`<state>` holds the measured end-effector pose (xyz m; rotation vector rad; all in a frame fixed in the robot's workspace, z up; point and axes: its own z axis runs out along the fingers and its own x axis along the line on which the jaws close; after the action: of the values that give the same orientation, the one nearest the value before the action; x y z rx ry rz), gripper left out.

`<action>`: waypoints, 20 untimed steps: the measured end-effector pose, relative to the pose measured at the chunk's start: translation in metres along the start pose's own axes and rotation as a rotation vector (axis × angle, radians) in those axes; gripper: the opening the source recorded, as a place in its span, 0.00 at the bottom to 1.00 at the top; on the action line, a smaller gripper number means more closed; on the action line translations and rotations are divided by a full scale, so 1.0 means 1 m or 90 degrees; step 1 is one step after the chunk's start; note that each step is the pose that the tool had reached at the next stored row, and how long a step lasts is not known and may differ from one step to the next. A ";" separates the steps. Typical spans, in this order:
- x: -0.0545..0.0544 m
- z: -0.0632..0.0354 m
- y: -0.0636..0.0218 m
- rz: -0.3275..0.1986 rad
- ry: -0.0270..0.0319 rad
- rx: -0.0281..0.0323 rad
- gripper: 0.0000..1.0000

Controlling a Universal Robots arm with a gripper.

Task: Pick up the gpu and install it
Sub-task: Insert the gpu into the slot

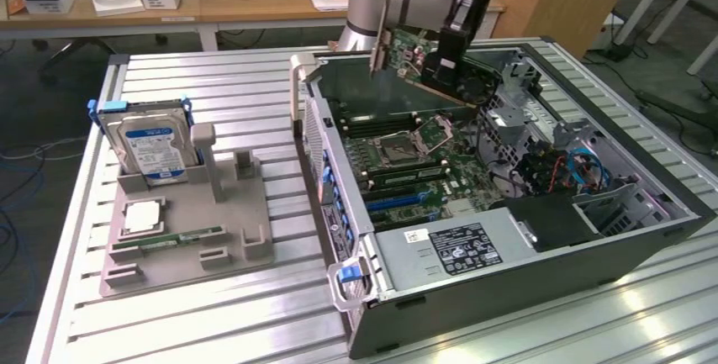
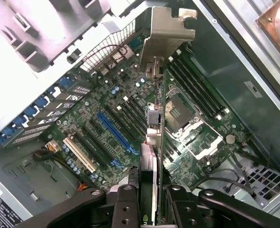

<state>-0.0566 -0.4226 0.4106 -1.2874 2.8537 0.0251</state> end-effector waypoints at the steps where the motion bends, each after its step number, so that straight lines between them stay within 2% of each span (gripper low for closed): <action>1: 0.000 0.0000 0.0000 -0.006 0.0001 -0.0001 0.27; 20: 0.000 0.0000 -0.0002 -0.121 0.0013 -0.0020 0.27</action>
<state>-0.0566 -0.4229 0.4106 -1.5537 2.7197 0.0267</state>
